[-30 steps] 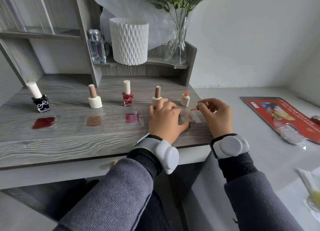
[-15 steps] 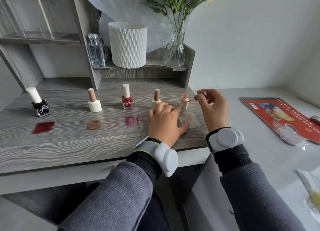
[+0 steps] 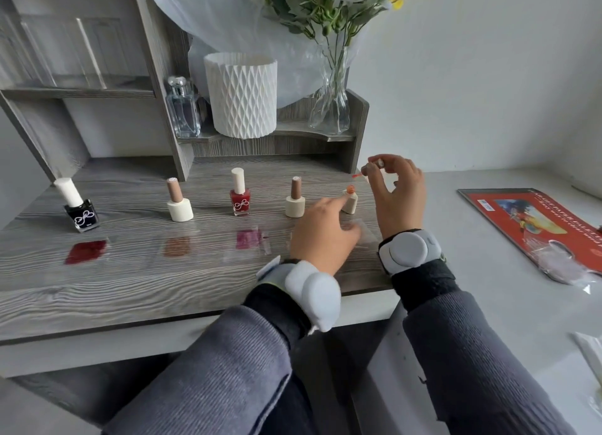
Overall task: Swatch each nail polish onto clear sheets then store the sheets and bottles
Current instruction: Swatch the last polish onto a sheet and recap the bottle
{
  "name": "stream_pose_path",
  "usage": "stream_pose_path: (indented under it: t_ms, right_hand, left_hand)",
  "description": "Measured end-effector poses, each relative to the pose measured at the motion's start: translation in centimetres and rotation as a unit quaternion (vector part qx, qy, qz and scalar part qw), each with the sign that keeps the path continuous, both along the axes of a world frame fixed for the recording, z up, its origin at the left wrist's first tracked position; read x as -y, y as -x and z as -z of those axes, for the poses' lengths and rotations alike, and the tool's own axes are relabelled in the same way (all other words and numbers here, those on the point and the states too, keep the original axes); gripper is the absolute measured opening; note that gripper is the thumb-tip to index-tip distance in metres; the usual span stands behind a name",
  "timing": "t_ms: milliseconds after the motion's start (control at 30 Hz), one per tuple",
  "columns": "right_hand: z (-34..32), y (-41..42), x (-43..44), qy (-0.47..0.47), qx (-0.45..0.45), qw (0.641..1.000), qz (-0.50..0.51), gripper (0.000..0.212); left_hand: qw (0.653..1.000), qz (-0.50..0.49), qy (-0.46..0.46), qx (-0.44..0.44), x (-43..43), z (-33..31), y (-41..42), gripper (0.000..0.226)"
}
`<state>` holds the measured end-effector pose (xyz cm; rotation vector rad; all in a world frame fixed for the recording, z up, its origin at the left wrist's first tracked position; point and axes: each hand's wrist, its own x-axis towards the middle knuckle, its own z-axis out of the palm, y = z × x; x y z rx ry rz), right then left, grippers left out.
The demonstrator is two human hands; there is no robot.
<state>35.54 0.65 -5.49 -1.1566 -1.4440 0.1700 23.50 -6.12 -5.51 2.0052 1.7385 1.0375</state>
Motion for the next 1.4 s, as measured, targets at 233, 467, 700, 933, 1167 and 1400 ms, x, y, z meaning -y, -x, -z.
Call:
stream_pose_path:
  t_ms: [233, 467, 700, 933, 1167, 1400]
  right_hand:
    - [0.7, -0.3, -0.2, 0.005, -0.021, 0.999, -0.027, 0.022]
    - [1.0, -0.2, -0.5, 0.006, -0.006, 1.0, -0.027, 0.032]
    - [1.2, -0.2, -0.5, 0.009, -0.003, 0.999, -0.031, 0.037]
    - [0.7, -0.2, 0.0, -0.021, -0.037, 0.999, -0.022, 0.024]
    - [0.5, -0.3, 0.3, -0.038, -0.063, 0.997, -0.009, 0.024]
    - [0.5, -0.2, 0.4, -0.028, -0.084, 0.996, -0.008, 0.022]
  left_hand:
    - [0.996, -0.05, 0.071, -0.005, -4.5, -1.5, -2.0, 0.049]
    - [0.99, -0.094, 0.052, -0.091, -6.7, -0.5, -2.1, 0.042]
    - [0.986, -0.115, 0.051, -0.111, -7.0, 0.0, -2.4, 0.013]
    - [0.992, -0.111, -0.014, -0.057, -4.8, 0.0, -2.2, 0.015]
    - [0.99, -0.11, -0.087, 0.014, -3.7, 0.4, -2.1, 0.033]
    - [0.986, -0.105, -0.091, 0.09, -3.5, 0.6, -2.0, 0.029]
